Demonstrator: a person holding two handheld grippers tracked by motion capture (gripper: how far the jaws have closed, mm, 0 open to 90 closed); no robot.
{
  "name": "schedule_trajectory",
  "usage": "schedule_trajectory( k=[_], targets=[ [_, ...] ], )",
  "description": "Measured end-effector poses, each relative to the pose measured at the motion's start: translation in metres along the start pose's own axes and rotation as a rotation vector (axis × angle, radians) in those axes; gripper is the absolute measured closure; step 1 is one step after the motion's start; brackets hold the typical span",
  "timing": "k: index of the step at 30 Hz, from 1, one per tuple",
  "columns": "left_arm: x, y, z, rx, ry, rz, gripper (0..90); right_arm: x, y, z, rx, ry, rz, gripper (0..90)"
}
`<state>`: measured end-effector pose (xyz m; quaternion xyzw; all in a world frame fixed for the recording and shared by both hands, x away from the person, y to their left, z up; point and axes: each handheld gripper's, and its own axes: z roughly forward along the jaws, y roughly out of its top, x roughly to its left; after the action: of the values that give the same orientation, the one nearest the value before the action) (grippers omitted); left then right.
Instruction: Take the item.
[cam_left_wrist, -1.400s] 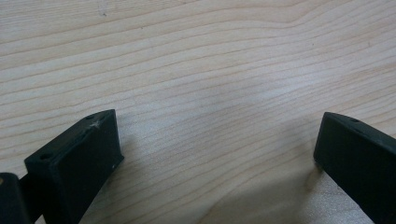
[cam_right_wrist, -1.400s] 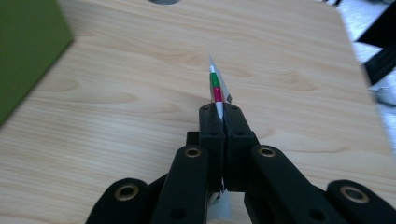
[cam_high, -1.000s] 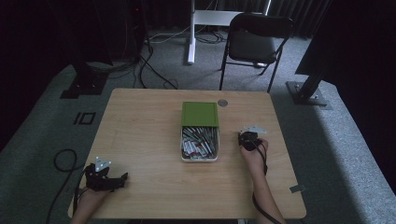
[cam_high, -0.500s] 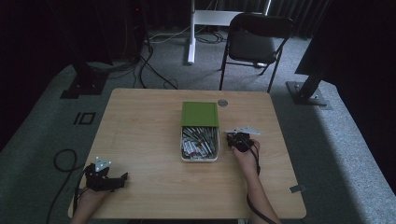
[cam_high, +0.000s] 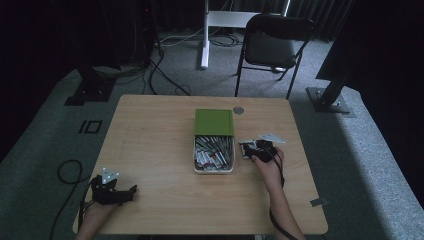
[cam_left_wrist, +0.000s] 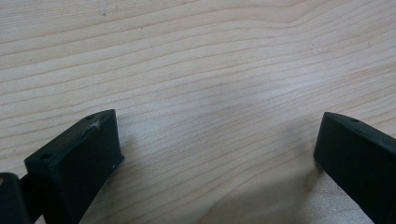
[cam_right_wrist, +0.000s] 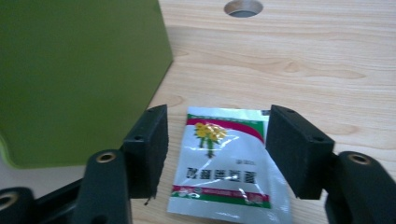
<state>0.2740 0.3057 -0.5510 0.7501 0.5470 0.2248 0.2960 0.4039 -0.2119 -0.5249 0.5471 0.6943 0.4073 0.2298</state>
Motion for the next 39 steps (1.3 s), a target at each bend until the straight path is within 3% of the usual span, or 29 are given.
schedule_trajectory(
  k=[1,6,15,39],
  targets=[
    [0.000,0.000,0.000,-0.001,0.000,-0.001,1.4,-0.004,0.000,-0.002,0.011,-0.002,0.016,29.7],
    [0.000,0.000,0.000,0.000,0.000,-0.001,1.4,-0.011,-0.003,-0.005,0.022,-0.034,0.008,20.7],
    [0.000,0.000,0.000,0.000,0.000,-0.001,1.4,-0.030,-0.014,-0.016,0.031,-0.080,0.016,14.0],
    [0.000,0.000,0.000,0.000,0.000,-0.001,1.4,-0.056,-0.038,-0.057,0.019,-0.150,0.039,13.0]
  ],
)
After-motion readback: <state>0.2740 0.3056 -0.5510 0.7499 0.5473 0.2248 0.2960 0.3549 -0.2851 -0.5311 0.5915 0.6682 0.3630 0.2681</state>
